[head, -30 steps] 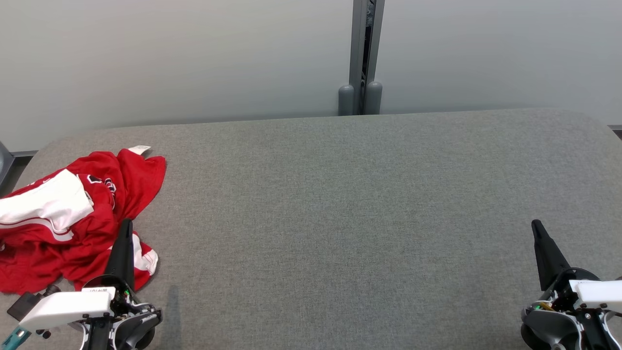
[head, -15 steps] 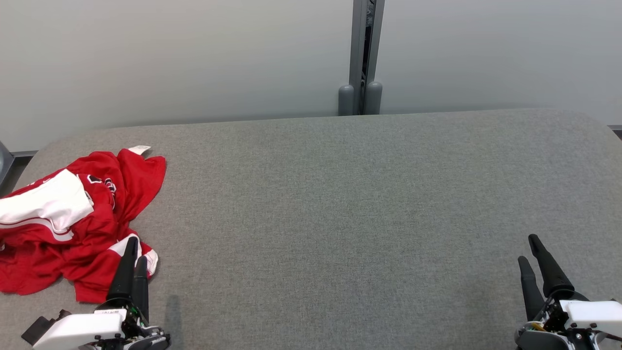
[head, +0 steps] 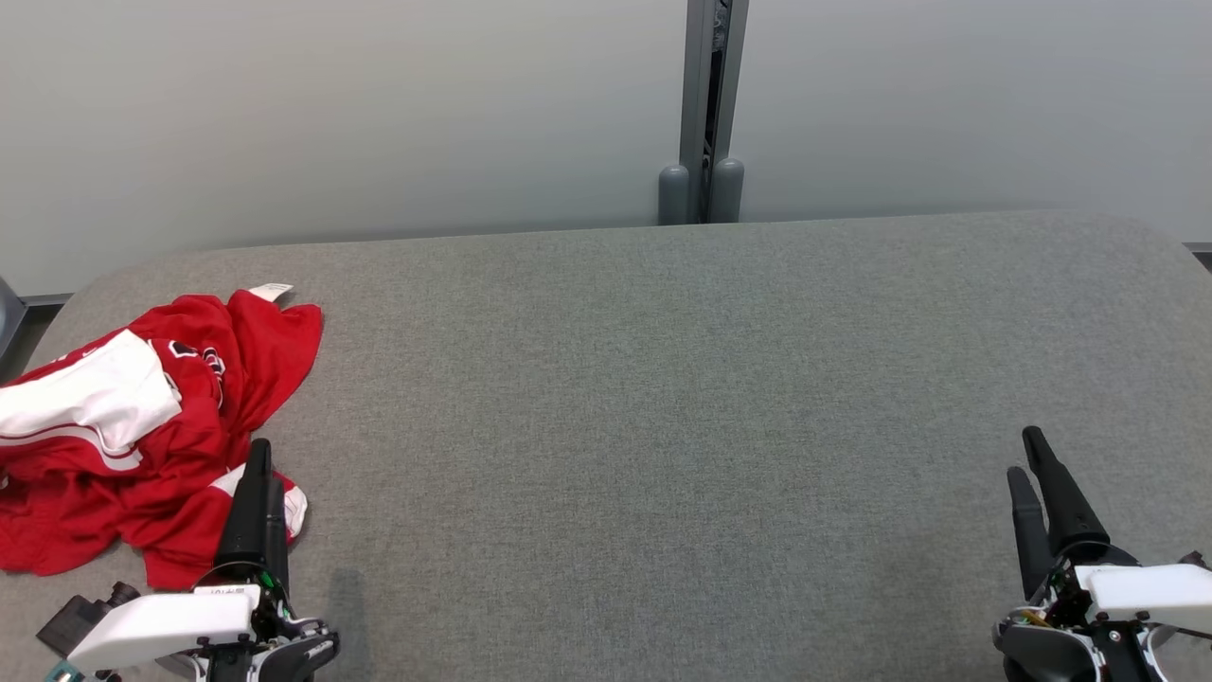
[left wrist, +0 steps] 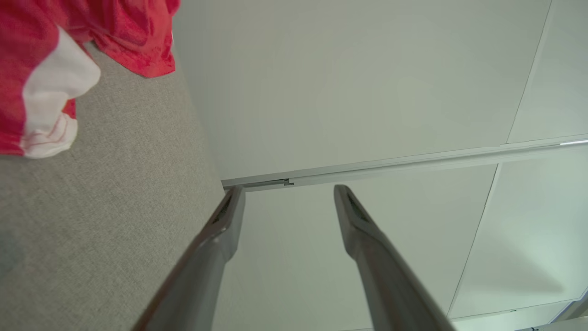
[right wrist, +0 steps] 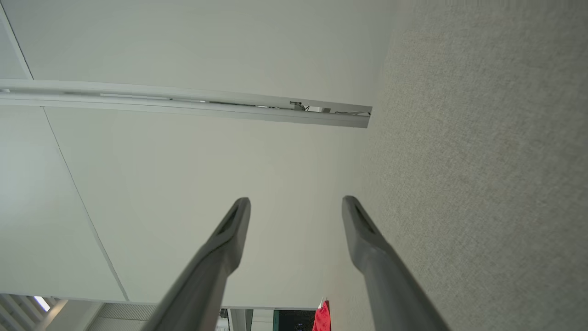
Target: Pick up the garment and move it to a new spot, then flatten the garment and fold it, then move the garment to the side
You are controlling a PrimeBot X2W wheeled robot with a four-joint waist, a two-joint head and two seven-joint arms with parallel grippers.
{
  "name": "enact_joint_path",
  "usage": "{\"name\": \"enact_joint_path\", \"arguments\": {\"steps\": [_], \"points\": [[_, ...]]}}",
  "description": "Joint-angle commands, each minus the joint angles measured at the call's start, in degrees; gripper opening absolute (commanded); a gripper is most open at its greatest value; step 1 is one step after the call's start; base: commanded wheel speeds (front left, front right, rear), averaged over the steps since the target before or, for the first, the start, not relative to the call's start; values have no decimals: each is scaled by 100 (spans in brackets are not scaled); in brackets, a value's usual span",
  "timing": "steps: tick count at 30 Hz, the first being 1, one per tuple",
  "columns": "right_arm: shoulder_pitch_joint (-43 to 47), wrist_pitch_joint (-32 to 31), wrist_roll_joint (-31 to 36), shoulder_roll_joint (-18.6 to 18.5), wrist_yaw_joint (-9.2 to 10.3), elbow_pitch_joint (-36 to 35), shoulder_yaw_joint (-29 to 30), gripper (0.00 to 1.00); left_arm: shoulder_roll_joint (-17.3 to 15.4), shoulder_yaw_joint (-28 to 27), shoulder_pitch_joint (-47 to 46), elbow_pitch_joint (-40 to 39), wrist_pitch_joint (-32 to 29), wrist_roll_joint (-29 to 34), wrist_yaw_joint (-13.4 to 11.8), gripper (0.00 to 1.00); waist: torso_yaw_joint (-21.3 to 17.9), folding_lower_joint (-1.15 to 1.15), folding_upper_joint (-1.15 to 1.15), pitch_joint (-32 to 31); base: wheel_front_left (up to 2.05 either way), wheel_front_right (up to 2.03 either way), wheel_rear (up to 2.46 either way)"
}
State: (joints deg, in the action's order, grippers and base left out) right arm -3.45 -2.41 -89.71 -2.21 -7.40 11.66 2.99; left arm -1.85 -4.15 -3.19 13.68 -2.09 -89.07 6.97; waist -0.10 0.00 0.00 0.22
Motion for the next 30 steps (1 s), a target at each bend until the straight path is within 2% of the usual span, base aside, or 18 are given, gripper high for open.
{"name": "enact_joint_path", "arguments": {"steps": [1,14,20,21,30], "points": [[-146,74,156,-102,-8,-168,-48,100,-58,27,-205,-143,55,146,-26,100,-1,0,0,0,0,0,0],[-172,373,1436,-212,-9,-486,-299,100,-69,195,-198,-402,339,1528,-242,100,4,0,0,10,0,0,0],[-175,502,2253,-236,-9,-634,-390,100,-80,293,-183,-501,470,2610,-340,100,8,0,0,25,0,0,0],[-174,542,2548,-251,-9,-671,-422,100,-81,334,-181,-522,509,2936,-380,100,9,0,0,26,0,0,0],[-198,722,3823,-362,-10,-733,-634,100,-103,500,-203,-548,686,4074,-525,100,10,0,0,36,0,0,0]]}}
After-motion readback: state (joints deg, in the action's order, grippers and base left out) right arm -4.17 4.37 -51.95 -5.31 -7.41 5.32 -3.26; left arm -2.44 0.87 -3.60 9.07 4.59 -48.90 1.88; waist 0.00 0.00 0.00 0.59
